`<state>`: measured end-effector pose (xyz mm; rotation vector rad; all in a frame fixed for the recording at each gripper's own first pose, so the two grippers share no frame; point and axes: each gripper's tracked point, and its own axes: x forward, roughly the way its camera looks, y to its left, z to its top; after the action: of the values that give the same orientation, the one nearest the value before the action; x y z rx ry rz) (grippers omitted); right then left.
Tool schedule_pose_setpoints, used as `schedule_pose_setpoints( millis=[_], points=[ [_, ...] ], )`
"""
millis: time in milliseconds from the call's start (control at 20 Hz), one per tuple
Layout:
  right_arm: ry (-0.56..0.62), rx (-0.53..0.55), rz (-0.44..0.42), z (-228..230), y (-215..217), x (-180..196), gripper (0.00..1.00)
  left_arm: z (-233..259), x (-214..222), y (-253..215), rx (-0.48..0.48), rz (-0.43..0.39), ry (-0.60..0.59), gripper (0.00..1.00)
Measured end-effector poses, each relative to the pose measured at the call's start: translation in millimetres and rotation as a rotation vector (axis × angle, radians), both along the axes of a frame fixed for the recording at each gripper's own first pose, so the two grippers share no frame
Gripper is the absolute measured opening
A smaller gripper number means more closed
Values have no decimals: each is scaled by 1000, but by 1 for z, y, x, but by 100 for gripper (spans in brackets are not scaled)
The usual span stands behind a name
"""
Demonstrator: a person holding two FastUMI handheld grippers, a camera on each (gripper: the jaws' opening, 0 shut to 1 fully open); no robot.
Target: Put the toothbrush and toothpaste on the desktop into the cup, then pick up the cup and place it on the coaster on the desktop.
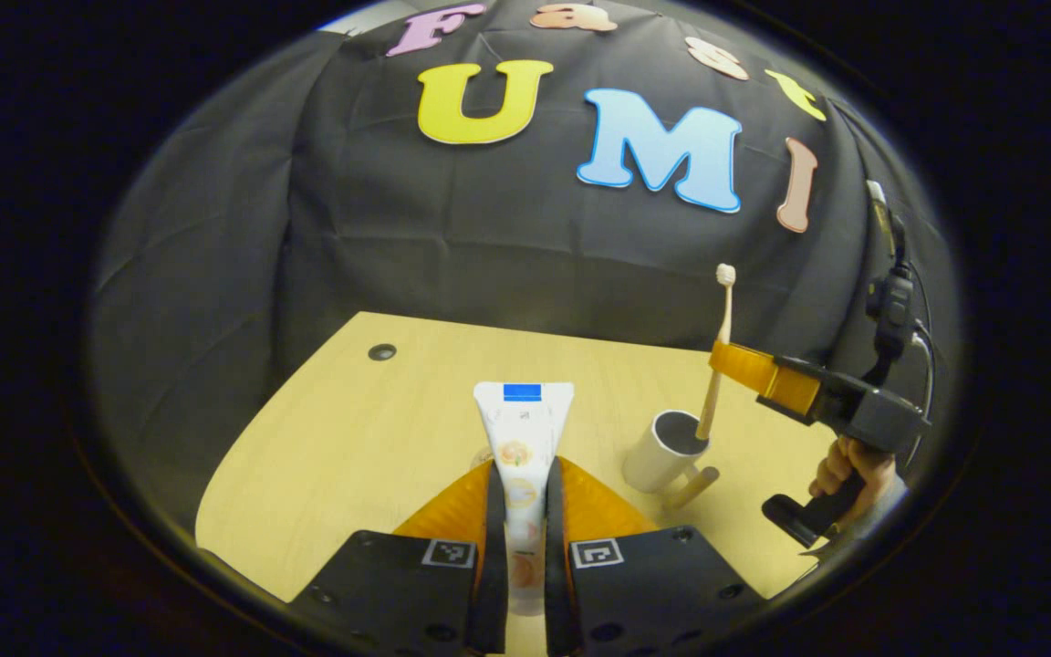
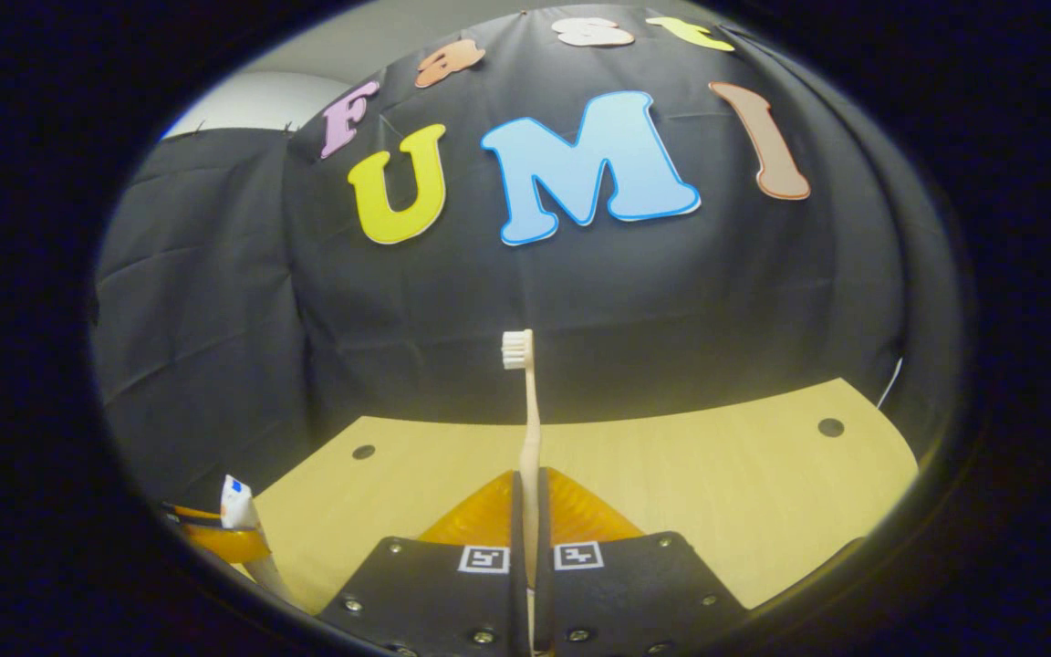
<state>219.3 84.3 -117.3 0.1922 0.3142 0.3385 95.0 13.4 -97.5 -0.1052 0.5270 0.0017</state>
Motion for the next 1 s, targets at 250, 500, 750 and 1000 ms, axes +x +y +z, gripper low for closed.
schedule_pose_setpoints(
  millis=[250,500,750,1000],
  points=[
    [39,-110,2,-37,3,8,3,-4,-17,11,0,39,15,23],
    [70,-170,38,-57,6,4,6,-8,-20,11,-3,51,34,23],
    [94,-155,45,-54,2,-5,22,-15,-20,3,-20,42,53,24],
    [81,-167,4,-46,-17,-12,88,-16,-13,-9,-20,23,53,24]
  ],
)
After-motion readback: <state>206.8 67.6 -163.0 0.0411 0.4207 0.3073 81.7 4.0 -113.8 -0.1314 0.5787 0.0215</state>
